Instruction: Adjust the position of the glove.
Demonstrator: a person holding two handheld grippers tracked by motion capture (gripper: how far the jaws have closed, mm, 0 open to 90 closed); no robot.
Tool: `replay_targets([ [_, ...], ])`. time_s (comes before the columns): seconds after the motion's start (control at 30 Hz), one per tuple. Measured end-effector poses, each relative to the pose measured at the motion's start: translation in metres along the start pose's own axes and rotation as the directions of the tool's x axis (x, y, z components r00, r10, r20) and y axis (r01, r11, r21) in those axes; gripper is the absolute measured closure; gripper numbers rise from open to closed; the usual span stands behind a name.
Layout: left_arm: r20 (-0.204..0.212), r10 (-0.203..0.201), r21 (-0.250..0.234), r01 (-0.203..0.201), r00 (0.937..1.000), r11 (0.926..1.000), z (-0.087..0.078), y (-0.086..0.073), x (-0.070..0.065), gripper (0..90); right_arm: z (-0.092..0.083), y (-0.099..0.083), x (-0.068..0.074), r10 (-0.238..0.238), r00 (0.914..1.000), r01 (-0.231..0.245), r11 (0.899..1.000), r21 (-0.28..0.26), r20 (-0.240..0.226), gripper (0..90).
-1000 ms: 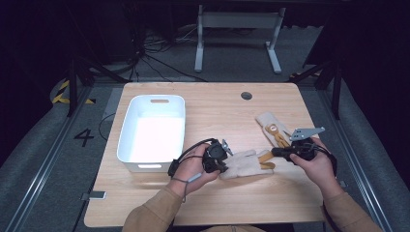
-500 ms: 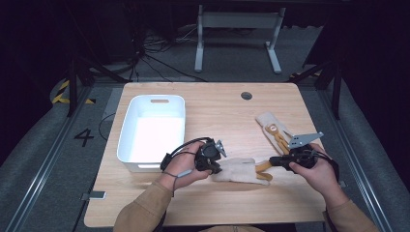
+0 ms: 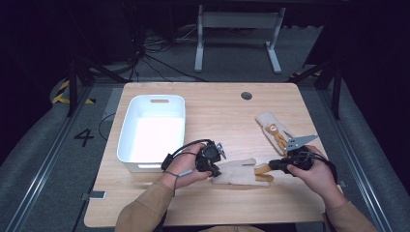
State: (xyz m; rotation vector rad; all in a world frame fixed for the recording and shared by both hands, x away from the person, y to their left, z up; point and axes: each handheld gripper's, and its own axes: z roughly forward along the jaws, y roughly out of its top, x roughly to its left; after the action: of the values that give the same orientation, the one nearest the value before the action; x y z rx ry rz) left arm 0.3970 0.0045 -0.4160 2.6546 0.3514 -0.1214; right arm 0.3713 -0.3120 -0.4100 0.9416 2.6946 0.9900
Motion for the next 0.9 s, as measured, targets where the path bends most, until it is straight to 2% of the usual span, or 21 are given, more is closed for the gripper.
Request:
replay_targets([
  [0.03, 0.017, -0.012, 0.003, 0.012, 0.9998, 0.9999, 0.0, 0.0, 0.001, 74.1, 0.0, 0.0, 0.0, 0.002, 1.0, -0.002, 1.0, -0.001, 0.003, 79.8],
  [0.1, 0.037, -0.037, -0.01, 0.037, 0.9986, 0.9992, -0.001, -0.001, 0.003, 66.4, 0.001, -0.001, 0.0, 0.006, 0.9999, -0.006, 1.0, -0.006, 0.009, 76.7],
  [0.2, 0.027, -0.046, -0.049, 0.047, 0.9986, 0.9977, -0.008, 0.0, 0.003, 59.6, -0.002, -0.001, 0.0, 0.008, 0.9997, -0.008, 1.0, -0.018, 0.021, 74.5],
  [0.47, -0.009, -0.058, -0.123, 0.056, 0.9983, 0.9908, -0.022, 0.003, 0.0, 58.3, -0.006, -0.002, -0.001, 0.014, 0.9993, -0.012, 0.999, -0.043, 0.036, 73.0],
  [0.53, -0.028, -0.067, -0.164, 0.062, 0.9974, 0.9846, -0.028, 0.004, -0.001, 58.4, -0.009, -0.004, -0.002, 0.02, 0.999, -0.018, 0.998, -0.054, 0.04, 71.8],
  [0.57, -0.028, -0.067, -0.164, 0.062, 0.9974, 0.9846, -0.028, 0.004, -0.001, 58.7, -0.009, -0.004, -0.003, 0.023, 0.9988, -0.02, 0.998, -0.056, 0.042, 71.9],
  [0.6, -0.032, -0.074, -0.183, 0.067, 0.9968, 0.9808, -0.03, 0.005, -0.001, 58.7, -0.009, -0.004, -0.003, 0.023, 0.9988, -0.02, 0.998, -0.056, 0.042, 71.9],
  [0.73, -0.044, -0.092, -0.212, 0.081, 0.9948, 0.974, -0.036, 0.004, -0.002, 58.8, -0.012, -0.006, -0.004, 0.033, 0.998, -0.029, 0.997, -0.069, 0.053, 71.0],
  [0.9, -0.05, -0.113, -0.212, 0.1, 0.9924, 0.9721, -0.038, 0.004, -0.002, 58.2, -0.014, -0.006, -0.006, 0.051, 0.9971, -0.046, 0.995, -0.087, 0.057, 68.6],
])
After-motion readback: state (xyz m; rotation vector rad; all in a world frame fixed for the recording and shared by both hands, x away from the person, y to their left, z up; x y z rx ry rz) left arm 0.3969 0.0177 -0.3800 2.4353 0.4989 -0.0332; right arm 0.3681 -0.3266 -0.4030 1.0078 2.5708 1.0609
